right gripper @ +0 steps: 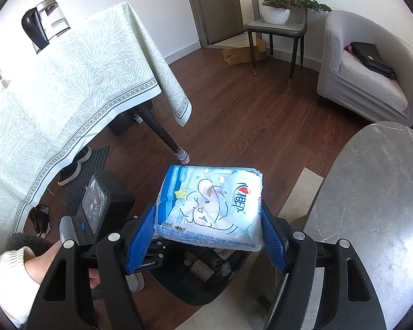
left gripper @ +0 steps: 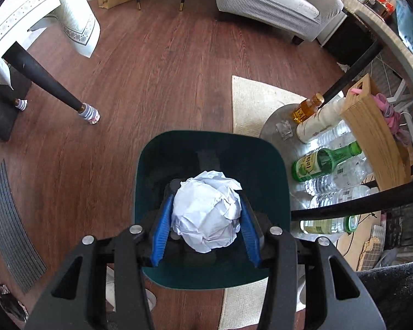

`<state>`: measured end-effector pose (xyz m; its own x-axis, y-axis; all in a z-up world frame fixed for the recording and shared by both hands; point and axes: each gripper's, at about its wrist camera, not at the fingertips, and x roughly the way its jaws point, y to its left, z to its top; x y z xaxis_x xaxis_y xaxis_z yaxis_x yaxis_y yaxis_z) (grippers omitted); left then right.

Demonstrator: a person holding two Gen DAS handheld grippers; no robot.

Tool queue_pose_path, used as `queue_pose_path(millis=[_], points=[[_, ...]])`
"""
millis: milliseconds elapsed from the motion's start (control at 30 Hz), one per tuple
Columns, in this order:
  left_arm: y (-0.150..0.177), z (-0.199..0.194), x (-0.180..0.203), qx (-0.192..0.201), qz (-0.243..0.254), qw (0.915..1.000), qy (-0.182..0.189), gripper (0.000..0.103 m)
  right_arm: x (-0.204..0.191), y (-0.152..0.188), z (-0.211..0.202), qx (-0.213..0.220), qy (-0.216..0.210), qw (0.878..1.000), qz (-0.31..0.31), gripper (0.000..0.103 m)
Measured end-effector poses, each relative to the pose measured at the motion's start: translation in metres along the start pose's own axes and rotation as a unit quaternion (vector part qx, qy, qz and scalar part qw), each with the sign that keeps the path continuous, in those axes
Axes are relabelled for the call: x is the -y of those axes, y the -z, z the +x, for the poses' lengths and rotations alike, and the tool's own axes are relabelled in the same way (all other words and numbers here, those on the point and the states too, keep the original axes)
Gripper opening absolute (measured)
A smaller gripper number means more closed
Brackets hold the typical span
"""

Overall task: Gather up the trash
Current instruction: 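Open the left tool to drop the paper ball while the right tool holds the pack over the bin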

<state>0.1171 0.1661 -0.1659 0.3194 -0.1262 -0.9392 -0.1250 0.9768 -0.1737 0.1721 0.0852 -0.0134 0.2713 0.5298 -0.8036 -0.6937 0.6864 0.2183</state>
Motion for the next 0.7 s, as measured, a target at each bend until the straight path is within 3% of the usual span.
queue_pose_path(millis=[300, 433, 700], points=[[0.016, 0.021, -0.015, -0.038, 0.009, 0.9991, -0.014, 0.057, -0.009, -0.003, 0.03, -0.031, 0.01, 0.999, -0.004, 0.072], [0.02, 0.015, -0.024, -0.033, 0.006, 0.9994, -0.005, 0.066, -0.018, -0.004, 0.049, -0.044, 0.014, 0.999, -0.011, 0.072], [0.025, -0.013, -0.046, 0.004, -0.007, 1.0, -0.004, 0.065, -0.033, -0.002, 0.09, -0.081, 0.031, 0.996, -0.03, 0.072]])
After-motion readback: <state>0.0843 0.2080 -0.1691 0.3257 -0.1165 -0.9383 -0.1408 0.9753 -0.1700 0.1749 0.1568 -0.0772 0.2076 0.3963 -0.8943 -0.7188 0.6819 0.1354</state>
